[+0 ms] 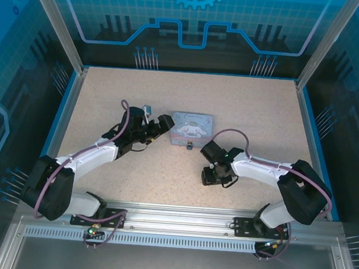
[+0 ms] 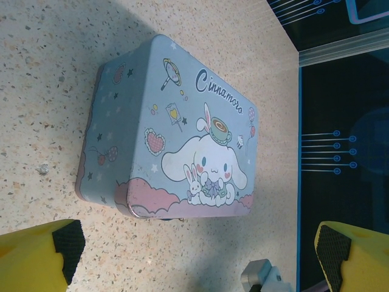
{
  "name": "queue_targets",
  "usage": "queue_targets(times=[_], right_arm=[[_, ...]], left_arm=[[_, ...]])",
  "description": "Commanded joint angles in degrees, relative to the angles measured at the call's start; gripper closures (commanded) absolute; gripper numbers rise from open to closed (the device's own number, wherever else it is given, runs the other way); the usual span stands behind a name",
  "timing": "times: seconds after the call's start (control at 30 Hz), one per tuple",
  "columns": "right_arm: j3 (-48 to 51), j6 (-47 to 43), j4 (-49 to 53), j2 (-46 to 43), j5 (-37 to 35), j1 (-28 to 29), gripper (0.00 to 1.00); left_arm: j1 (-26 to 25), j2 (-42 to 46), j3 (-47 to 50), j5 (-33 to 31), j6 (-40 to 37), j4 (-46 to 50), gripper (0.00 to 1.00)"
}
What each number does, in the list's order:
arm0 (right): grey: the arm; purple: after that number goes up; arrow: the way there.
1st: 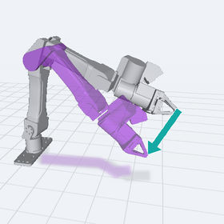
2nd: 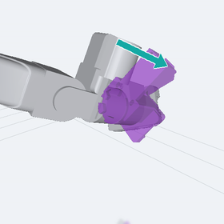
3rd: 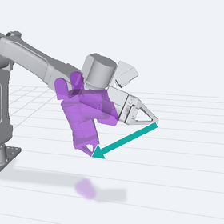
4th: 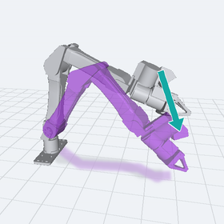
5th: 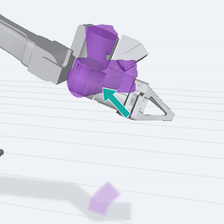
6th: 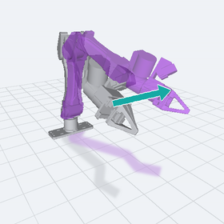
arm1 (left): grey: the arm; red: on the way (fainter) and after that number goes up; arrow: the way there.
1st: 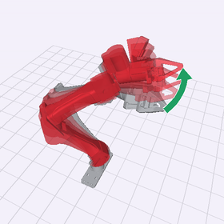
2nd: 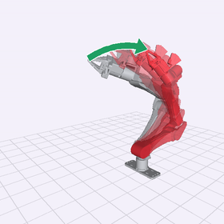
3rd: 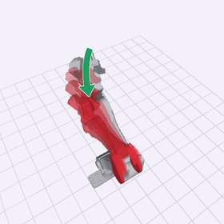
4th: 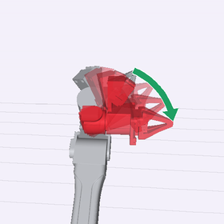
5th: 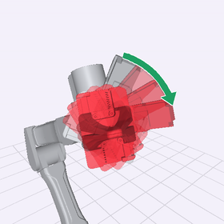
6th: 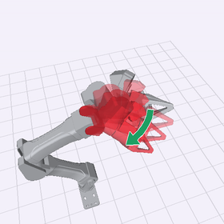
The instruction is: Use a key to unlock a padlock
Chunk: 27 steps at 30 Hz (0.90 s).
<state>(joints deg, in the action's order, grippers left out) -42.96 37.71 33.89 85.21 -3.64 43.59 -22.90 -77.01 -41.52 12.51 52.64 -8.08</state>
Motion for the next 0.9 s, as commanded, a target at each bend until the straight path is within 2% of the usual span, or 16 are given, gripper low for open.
queue_targets(times=[0.0,0.43,0.57,0.7,0.8,0.87], right_arm=[[-2.4,1.5,0.6,1.8,-1.8,1.1,0.56],[-4.3,2.1,3.0,6.9,-5.6,4.7,0.65],[-4.5,3.2,3.1,8.8,-6.2,6.5,0.76],[-4.9,3.6,2.6,10.4,-5.8,7.0,0.92],[-5.2,3.0,2.2,9.9,-5.5,6.7,1.00],[-5.2,2.0,1.8,9.0,-4.9,6.3,1.00]], left_arm=[[-0.3,-0.7,-1.3,0.8,0.8,-1.1,0.01],[-0.2,-1.1,-1.3,1.1,0.8,-1.7,0.01],[-0.3,-1.4,-1.3,1.2,0.9,-1.9,0.01],[-0.3,-1.4,-1.4,1.2,1.1,-1.9,0.01],[-0.3,-1.1,-1.4,1.2,0.9,-1.7,0.01],[-0.3,-1.0,-1.5,1.1,0.9,-1.5,0.01]])
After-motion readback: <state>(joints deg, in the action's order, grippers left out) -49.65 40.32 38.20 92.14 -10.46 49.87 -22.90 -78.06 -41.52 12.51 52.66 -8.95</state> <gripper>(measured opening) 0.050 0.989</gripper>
